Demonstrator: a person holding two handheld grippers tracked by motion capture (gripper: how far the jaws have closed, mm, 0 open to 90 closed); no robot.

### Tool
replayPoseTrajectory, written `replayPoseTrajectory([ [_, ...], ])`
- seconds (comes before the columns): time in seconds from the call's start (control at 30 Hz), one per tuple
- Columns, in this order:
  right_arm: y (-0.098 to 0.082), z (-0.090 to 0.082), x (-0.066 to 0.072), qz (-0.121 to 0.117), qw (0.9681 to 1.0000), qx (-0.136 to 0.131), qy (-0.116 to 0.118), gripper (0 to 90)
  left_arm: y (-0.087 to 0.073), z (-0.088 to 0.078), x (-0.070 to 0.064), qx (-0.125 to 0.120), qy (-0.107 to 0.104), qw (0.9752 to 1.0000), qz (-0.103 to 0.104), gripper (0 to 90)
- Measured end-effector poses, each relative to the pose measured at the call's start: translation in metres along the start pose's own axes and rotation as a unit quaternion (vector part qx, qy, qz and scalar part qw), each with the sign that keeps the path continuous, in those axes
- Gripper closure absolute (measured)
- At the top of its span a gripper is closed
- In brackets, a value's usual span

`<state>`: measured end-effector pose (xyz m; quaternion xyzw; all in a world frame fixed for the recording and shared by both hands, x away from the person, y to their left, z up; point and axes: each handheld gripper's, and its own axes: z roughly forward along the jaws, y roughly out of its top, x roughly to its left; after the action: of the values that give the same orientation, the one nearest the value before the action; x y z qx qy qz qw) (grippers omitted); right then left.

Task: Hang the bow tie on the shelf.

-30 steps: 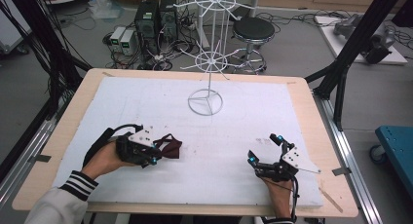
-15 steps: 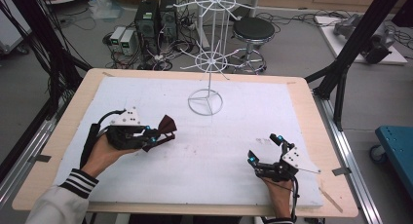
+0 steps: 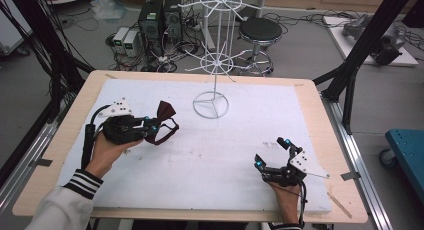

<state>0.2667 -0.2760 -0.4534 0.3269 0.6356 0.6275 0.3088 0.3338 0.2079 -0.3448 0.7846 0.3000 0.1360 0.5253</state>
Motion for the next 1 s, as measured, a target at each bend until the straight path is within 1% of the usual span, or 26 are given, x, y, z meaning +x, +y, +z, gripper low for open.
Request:
replayPoseTrajectory([
  [0.1, 0.0, 0.0, 0.0, 0.0, 1.0, 0.0, 0.0, 0.6, 0.001, 0.0, 0.004, -0.007, 0.013, 0.9999, -0.004, 73.8],
  [0.2, 0.0, 0.0, 0.0, 0.0, 1.0, 0.0, 0.0, 0.6, 0.006, -0.001, 0.005, -0.019, 0.027, 0.9994, -0.009, 73.8],
  [0.27, 0.0, 0.0, 0.0, 0.0, 1.0, 0.0, 0.0, 0.6, 0.01, -0.002, 0.005, -0.022, 0.037, 0.9991, -0.007, 73.8],
  [0.33, 0.0, 0.0, 0.0, 0.0, 1.0, -0.001, -0.001, 0.6, 0.015, -0.003, 0.006, -0.024, 0.04, 0.9989, -0.007, 73.8],
  [0.4, 0.0, 0.0, 0.0, -0.001, 1.0, -0.001, 0.0, 0.6, 0.021, -0.003, 0.006, -0.023, 0.046, 0.9987, -0.001, 73.8],
  [0.43, 0.0, 0.0, 0.0, -0.001, 1.0, -0.001, -0.001, 0.6, 0.024, -0.003, 0.007, -0.022, 0.045, 0.9988, 0.0, 73.8],
  [0.47, 0.0, 0.0, 0.0, -0.001, 1.0, -0.001, -0.001, 0.6, 0.027, -0.003, 0.007, -0.024, 0.046, 0.9986, -0.005, 73.8],
  [0.5, 0.0, 0.0, 0.0, 0.0, 1.0, -0.001, 0.0, 0.6, 0.03, -0.003, 0.007, -0.026, 0.049, 0.9985, -0.001, 73.8],
  [0.63, 0.0, 0.0, 0.0, 0.0, 1.0, -0.001, 0.0, 0.6, 0.042, -0.002, 0.008, -0.036, 0.053, 0.9979, -0.002, 73.8],
  [0.73, 0.0, 0.0, 0.0, -0.001, 1.0, 0.0, 0.0, 0.6, 0.049, -0.002, 0.009, -0.038, 0.057, 0.9977, -0.001, 73.8],
  [1.0, 0.0, 0.0, 0.0, 0.002, 1.0, 0.002, 0.001, 0.6, 0.067, 0.002, 0.011, -0.045, 0.075, 0.9961, 0.0, 73.8],
])
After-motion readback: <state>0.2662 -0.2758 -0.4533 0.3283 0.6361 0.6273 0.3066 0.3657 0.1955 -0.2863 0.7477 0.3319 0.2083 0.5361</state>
